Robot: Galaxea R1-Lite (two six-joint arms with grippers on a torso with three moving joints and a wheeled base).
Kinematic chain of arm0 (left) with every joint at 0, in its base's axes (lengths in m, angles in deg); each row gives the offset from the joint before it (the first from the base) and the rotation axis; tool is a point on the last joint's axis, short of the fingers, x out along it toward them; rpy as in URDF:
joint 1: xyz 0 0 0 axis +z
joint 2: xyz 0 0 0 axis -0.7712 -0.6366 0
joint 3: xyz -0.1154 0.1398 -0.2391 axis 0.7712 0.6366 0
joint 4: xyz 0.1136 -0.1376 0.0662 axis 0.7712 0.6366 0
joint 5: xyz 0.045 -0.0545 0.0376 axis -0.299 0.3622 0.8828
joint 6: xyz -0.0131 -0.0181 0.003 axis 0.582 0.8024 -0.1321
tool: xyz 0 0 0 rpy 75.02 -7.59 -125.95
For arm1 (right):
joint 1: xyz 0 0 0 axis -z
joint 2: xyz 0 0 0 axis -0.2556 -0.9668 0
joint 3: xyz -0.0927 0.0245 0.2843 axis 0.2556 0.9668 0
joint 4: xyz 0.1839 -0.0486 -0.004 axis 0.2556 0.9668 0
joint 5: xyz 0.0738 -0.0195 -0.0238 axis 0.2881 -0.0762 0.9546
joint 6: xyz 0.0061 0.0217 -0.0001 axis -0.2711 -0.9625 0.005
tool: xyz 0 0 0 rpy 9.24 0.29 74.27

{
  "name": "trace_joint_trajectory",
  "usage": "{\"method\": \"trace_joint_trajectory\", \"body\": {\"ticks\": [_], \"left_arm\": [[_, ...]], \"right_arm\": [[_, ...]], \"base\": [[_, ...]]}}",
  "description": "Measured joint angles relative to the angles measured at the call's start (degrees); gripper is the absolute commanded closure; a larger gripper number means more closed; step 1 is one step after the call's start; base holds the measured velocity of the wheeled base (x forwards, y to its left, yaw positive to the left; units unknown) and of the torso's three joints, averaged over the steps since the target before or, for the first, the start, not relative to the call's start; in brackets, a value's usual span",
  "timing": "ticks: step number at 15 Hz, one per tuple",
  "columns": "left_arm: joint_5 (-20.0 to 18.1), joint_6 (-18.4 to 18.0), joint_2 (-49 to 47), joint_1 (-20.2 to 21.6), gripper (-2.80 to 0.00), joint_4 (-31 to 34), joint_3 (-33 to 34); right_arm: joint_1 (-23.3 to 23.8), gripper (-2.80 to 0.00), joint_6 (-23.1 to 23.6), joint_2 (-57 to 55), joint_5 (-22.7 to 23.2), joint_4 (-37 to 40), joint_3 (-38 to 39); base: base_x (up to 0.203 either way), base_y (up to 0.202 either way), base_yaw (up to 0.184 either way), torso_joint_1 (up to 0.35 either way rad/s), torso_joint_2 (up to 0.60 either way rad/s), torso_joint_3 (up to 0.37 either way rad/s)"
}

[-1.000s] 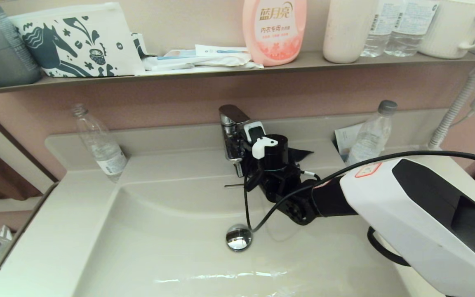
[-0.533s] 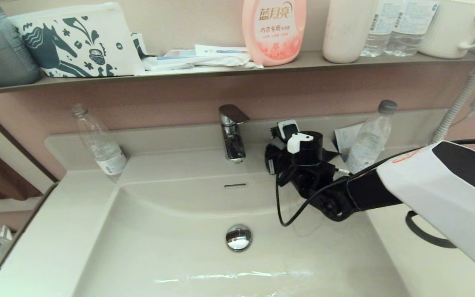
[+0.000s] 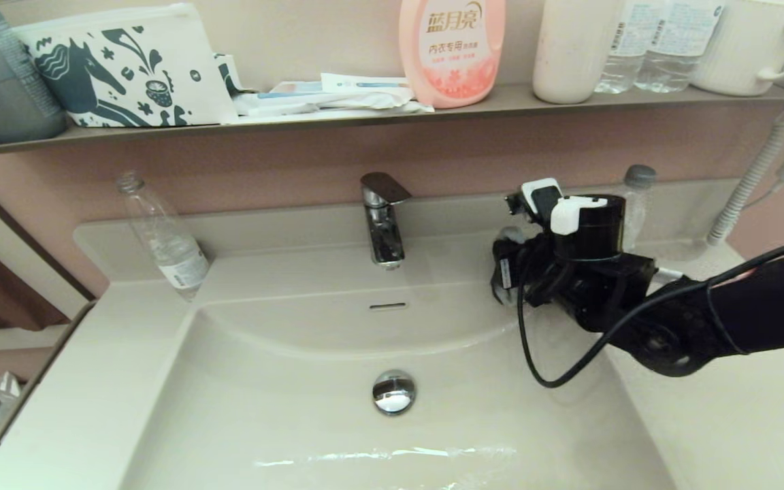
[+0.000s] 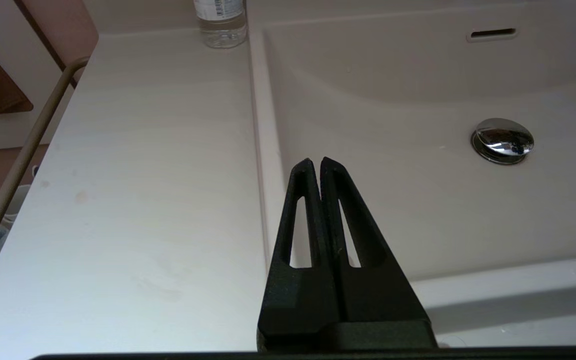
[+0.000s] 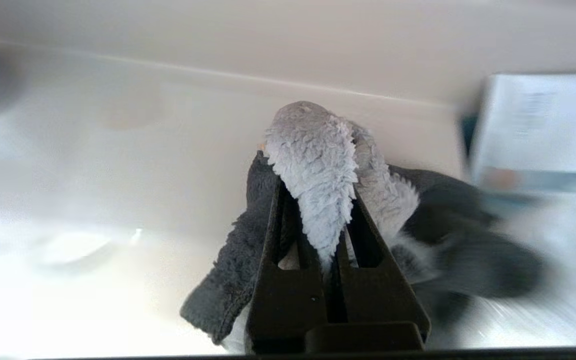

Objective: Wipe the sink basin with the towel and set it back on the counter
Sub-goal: Wipe the sink

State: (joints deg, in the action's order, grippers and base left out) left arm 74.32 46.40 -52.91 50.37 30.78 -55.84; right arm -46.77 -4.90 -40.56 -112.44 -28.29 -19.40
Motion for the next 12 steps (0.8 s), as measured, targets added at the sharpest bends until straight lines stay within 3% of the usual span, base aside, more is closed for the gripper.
{"method": "trace_joint_trajectory", "body": {"ticks": [4, 7, 10, 12], "left_arm": [[0.0, 0.0, 0.0, 0.0, 0.00, 0.0, 0.0], [0.0, 0.0, 0.0, 0.0, 0.00, 0.0, 0.0], [0.0, 0.0, 0.0, 0.0, 0.00, 0.0, 0.0], [0.0, 0.0, 0.0, 0.0, 0.00, 0.0, 0.0]], "right_arm": [[-6.7, 0.00, -4.9, 14.9, -3.7, 18.0, 0.8], [-7.2, 0.00, -9.1, 25.5, -5.5, 36.3, 1.1], [1.5, 0.00, -11.9, 33.0, -6.2, 54.3, 1.7], [9.4, 0.00, -11.7, 35.7, -6.1, 61.2, 3.0]], "base": [[0.000, 0.000, 0.000, 0.000, 0.00, 0.000], [0.000, 0.000, 0.000, 0.000, 0.00, 0.000], [0.000, 0.000, 0.000, 0.000, 0.00, 0.000], [0.000, 0.000, 0.000, 0.000, 0.00, 0.000]]}}
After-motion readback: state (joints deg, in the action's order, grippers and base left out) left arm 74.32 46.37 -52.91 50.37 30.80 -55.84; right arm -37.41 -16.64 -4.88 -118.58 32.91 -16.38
